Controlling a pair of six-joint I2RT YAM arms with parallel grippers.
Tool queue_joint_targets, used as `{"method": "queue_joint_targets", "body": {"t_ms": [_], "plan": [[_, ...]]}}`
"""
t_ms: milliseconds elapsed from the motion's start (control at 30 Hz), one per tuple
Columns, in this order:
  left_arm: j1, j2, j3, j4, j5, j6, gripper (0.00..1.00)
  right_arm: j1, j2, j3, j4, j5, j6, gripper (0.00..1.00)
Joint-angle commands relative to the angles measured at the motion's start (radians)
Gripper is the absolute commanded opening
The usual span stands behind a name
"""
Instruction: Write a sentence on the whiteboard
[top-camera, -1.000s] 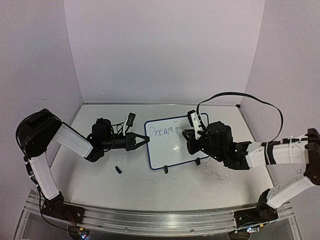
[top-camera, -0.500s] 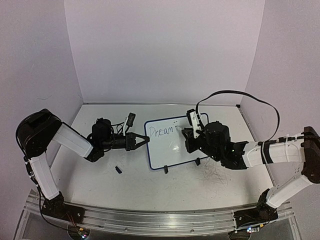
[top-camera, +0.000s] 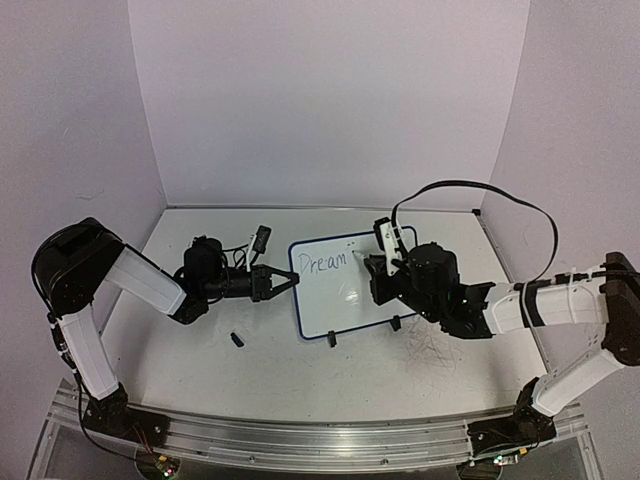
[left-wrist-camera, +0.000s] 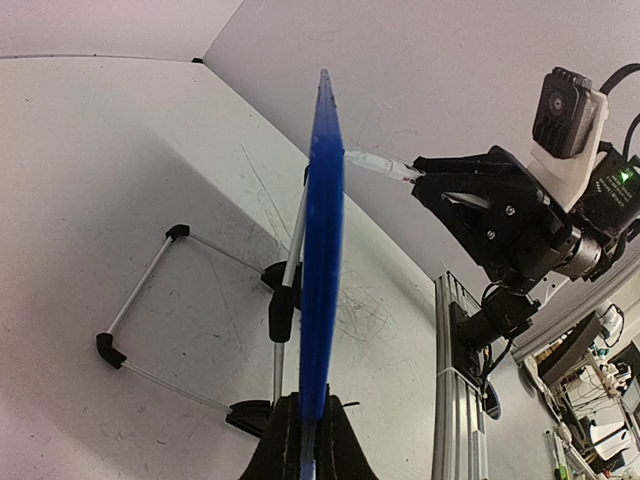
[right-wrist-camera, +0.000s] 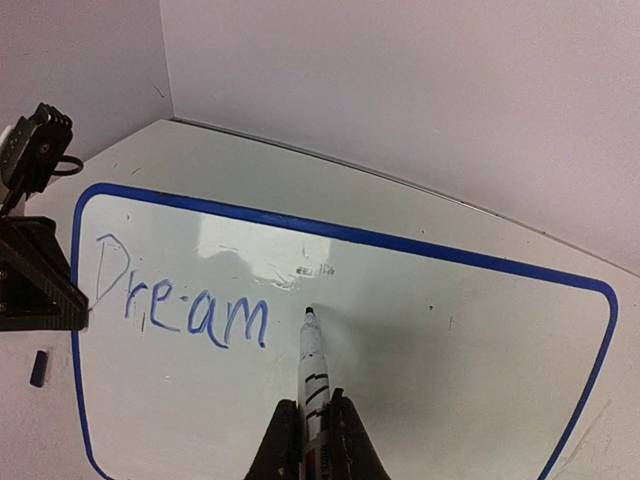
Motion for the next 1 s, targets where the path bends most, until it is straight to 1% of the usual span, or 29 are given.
{"method": "queue_joint_targets", "body": {"t_ms": [0,967], "plan": [[-0.006,-0.031,0.004,0.024,0.008,0.007,0.0,0.002,0.016,0.043,0.041,0.024,0.012,0.0],[-0.006,-0.032,0.011,0.017,0.011,0.012,0.0,0.01,0.036,0.034,-0.017,-0.038,0.042,0.0]]}}
